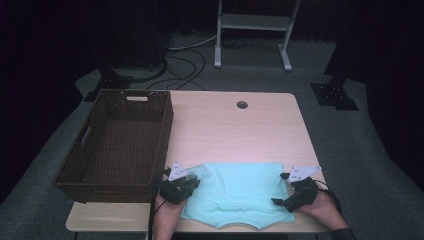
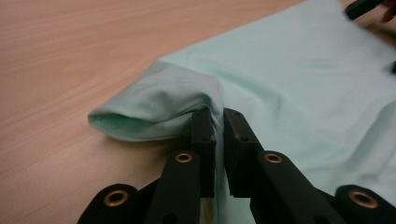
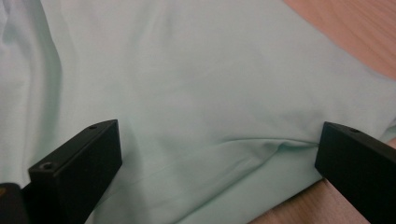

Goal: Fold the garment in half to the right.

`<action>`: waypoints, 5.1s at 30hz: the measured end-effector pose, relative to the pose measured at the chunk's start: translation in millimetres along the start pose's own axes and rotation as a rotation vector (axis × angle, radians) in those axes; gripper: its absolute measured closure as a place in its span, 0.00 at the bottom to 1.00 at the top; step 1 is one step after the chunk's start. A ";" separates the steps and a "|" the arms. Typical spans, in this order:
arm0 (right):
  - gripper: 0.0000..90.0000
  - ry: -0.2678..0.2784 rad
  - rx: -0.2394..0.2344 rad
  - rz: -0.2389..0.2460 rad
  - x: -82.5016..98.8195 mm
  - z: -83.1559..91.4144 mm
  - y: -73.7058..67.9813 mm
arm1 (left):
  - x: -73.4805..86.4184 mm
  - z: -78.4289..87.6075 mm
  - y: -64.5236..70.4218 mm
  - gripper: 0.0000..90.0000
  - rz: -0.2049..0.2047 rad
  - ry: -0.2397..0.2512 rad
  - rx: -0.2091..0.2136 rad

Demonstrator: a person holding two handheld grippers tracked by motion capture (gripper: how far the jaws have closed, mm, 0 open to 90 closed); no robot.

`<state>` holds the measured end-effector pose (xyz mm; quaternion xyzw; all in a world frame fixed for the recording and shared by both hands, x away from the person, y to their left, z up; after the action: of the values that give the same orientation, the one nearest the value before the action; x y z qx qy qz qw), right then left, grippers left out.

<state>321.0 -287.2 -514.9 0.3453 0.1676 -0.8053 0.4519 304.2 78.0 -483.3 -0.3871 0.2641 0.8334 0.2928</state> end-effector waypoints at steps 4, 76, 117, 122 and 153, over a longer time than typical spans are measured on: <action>0.00 0.007 -0.005 0.003 -0.5 -1.1 0.8 | -10.3 4.4 4.7 0.94 -0.033 0.028 0.036; 0.00 0.017 -0.042 0.036 -19.1 -19.4 -2.3 | -72.9 -179.2 107.6 0.92 -0.166 -0.175 0.377; 0.00 0.016 -0.001 0.000 -44.9 -44.2 -21.1 | -70.7 -111.5 -27.9 0.10 -0.148 -0.085 0.020; 0.00 0.017 -0.001 -0.001 -44.9 -44.1 -21.1 | -69.7 -104.6 -21.7 0.45 -0.194 -0.015 0.057; 0.00 0.015 -0.001 0.000 -44.8 -44.1 -20.9 | -65.1 -108.9 -33.7 0.99 -0.155 -0.124 0.031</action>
<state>337.0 -222.9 -515.2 0.3511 0.1716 -0.8025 0.4509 415.4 10.1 -499.5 -0.3496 0.2278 0.8265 0.3780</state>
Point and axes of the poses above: each handheld gripper's, and its own axes: z roughly backward along the jaws, x roughly out of its underside, y roughly to its right, the point moved 4 cm from there along -z, roughly forward along the jaws, and after that the axes turned 4 degrees about x, right-handed, at the moved point
